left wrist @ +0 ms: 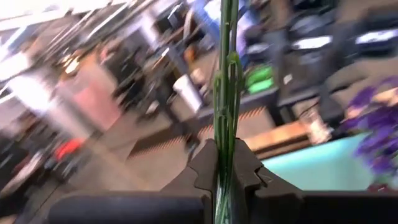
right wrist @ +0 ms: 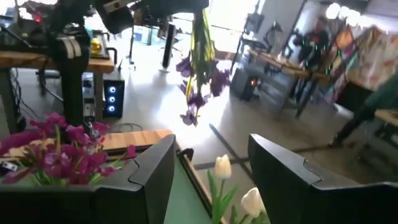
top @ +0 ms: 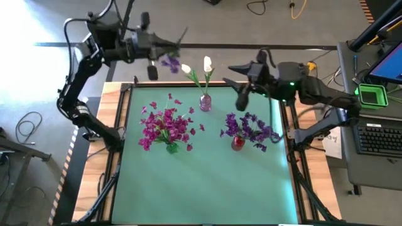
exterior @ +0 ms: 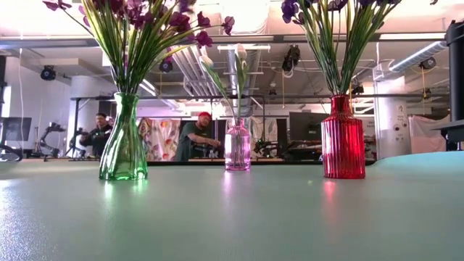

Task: Sort flowers into vase by color
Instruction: Put the violet flowers into the red flower vase

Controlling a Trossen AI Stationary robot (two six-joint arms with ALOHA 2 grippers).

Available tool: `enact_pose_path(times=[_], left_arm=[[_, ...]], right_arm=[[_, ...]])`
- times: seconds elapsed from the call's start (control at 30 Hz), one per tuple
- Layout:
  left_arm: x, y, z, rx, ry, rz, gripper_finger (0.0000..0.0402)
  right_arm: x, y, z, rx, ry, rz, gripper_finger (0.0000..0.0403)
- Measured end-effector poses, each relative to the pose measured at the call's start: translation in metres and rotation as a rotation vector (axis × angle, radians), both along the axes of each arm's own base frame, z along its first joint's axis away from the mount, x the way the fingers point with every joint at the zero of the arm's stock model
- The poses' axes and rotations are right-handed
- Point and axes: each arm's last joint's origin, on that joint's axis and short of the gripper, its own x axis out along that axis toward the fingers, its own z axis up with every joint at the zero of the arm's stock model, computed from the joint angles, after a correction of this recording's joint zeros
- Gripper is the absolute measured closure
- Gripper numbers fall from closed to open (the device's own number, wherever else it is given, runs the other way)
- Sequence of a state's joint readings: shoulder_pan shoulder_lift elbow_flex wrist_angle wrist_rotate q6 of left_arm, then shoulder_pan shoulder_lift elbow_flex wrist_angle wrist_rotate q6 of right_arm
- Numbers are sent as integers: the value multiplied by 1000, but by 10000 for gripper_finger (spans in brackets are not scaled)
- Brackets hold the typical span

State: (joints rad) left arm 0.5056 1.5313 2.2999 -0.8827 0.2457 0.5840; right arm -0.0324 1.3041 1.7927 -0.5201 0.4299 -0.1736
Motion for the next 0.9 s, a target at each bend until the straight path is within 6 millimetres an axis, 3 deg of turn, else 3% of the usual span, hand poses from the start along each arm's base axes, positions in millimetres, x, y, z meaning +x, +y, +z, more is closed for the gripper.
enact_pose_path(times=[0.33, 0.47, 0.57, 0.77, 0.9], left_arm=[[38, -58, 2, -43, -120, -340, 401], [52, -63, -1, -81, -127, -197, 401], [57, -59, -8, -192, -109, -39, 401], [68, -50, -37, -564, 34, 97, 401], [78, -51, -52, -730, 130, 77, 401]], right_arm=[[-17, 42, 16, -179, -37, 187, 209], [-19, 67, 18, -411, 13, 287, 209], [-17, 79, 17, -584, 73, 265, 209], [-6, 85, 4, -1024, 358, 196, 209], [12, 90, -8, -1252, 525, 187, 209]])
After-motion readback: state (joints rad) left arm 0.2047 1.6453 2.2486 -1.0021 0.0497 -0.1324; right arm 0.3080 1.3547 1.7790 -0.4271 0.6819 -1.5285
